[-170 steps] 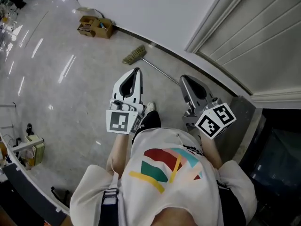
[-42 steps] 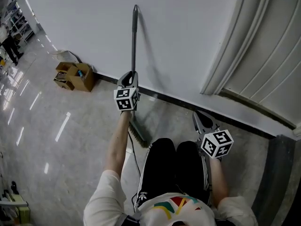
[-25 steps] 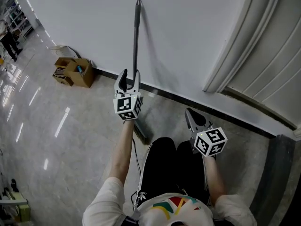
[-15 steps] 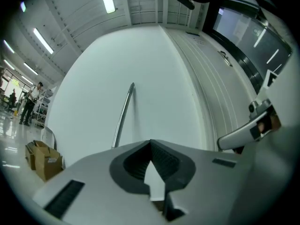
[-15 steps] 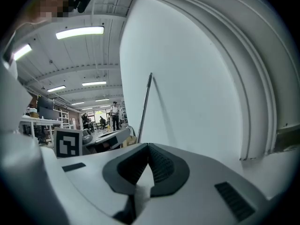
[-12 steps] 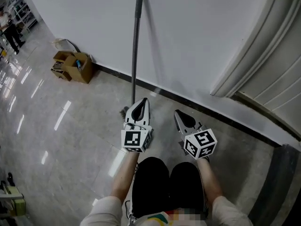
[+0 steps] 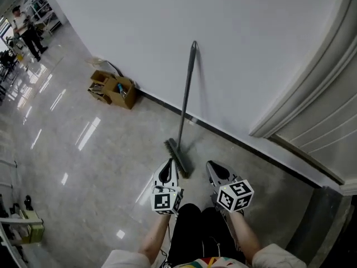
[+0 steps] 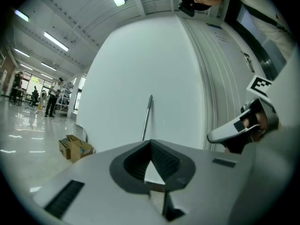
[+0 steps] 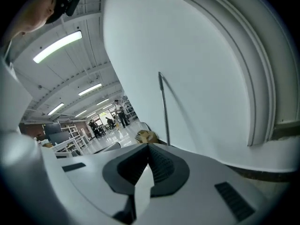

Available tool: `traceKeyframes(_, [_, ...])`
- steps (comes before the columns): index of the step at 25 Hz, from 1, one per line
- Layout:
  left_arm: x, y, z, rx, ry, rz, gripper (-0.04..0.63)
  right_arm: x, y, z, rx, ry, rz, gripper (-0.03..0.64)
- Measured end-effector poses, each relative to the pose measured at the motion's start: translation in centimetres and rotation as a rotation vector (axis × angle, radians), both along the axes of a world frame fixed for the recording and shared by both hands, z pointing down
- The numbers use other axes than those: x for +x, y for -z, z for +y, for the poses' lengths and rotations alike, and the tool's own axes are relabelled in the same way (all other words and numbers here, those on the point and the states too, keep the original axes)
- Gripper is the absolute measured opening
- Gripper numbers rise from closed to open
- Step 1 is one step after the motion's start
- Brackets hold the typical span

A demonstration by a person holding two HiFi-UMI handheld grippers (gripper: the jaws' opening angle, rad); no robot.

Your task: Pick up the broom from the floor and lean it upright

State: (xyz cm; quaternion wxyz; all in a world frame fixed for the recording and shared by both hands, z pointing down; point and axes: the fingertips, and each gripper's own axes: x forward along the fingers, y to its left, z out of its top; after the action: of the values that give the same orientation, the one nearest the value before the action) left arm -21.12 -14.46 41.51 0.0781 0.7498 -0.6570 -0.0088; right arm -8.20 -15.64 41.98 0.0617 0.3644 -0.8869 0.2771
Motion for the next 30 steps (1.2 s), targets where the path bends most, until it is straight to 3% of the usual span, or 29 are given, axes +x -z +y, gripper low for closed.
traceKeyframes(4, [-0.3, 14.5, 1.9, -0.011, 0.003, -0.037, 0.044, -0.5, 15.2, 1.9, 0.048, 0.01, 0.006, 0.012])
traceKeyframes(9, [1.4, 33.2, 6.9, -0.04, -0.013, -0.055, 0.044, 1.8, 34.2, 6.5, 0.041, -0.013, 0.029, 0.012])
traceKeyframes(14, [2.0, 44.4, 9.8, 0.011, 0.034, -0.062, 0.044, 5.3, 49.3, 9.2, 0.2, -0.029, 0.002, 0.012])
traceKeyframes(21, [3.7, 47.7, 12.3, 0.065, 0.022, -0.086, 0.044, 6.1, 51.8, 11.2, 0.317, -0.003, 0.081, 0.012])
traceKeyframes(30, [2.8, 48.1, 13.8, 0.063, 0.041, -0.087, 0.044, 4.1, 51.4, 12.4, 0.308, 0.033, 0.053, 0.012])
